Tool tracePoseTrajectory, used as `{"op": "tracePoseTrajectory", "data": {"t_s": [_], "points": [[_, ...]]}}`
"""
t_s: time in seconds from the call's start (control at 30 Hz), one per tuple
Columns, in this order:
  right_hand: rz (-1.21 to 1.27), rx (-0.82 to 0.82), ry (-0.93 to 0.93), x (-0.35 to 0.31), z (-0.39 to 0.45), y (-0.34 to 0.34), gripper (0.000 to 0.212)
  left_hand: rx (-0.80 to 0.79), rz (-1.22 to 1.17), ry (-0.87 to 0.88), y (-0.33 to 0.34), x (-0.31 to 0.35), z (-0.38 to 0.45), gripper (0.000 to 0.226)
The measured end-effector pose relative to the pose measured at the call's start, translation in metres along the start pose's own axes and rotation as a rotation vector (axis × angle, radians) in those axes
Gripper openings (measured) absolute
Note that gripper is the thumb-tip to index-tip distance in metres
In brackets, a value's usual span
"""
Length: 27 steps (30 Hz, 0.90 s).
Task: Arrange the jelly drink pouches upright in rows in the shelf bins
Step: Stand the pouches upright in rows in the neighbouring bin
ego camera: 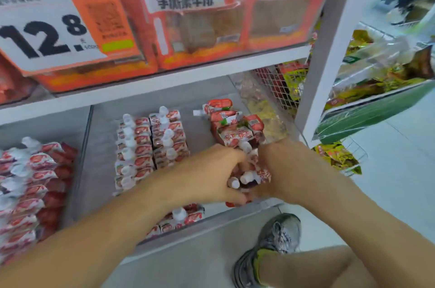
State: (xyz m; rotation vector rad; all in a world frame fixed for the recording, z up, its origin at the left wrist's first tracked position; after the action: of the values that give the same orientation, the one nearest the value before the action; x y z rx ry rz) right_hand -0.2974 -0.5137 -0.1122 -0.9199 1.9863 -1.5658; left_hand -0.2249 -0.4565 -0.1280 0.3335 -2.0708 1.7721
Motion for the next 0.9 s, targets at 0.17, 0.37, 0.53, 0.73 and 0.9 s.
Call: {"op": "tracePoseTrajectory", "data": {"t_s": [0.17,0.37,0.53,0.73,0.9], "points": [[-0.009,-0.149,-0.017,-0.006,0.006,0.003,0.060,0.013,0.010,0.033,-0.004,-0.008,0.005,0.028],[0.158,0.009,0.033,-0.005,0.010,0.006,0.017,0.176,-0.062,-0.117,-0.035,-0.046,-0.013,0.014],[0.110,0.134,-0.070,-0.026,0.016,0.014,0.029,0.174,-0.016,-0.121,-0.034,-0.049,-0.016,0.018],[-0.014,-0.229,-0.037,-0.018,0.017,0.034,0.055,0.120,-0.079,-0.071,-0.024,-0.048,-0.015,0.019],[0.103,-0.362,-0.100,-0.027,0.018,0.037,0.043,0.134,-0.094,-0.057,-0.024,-0.050,-0.013,0.016]]}}
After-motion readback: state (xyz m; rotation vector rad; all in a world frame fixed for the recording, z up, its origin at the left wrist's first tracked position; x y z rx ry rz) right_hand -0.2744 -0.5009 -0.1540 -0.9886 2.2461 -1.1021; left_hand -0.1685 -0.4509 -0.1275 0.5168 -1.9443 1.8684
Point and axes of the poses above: each hand's wrist, its own z-axis towards the middle knuckle, its own y-axis out of the palm, x = y × z, the point moved 8 cm from there along z, towards the middle knuckle, and after that the axes turned 14 degrees about y, right-handed, at the moved point
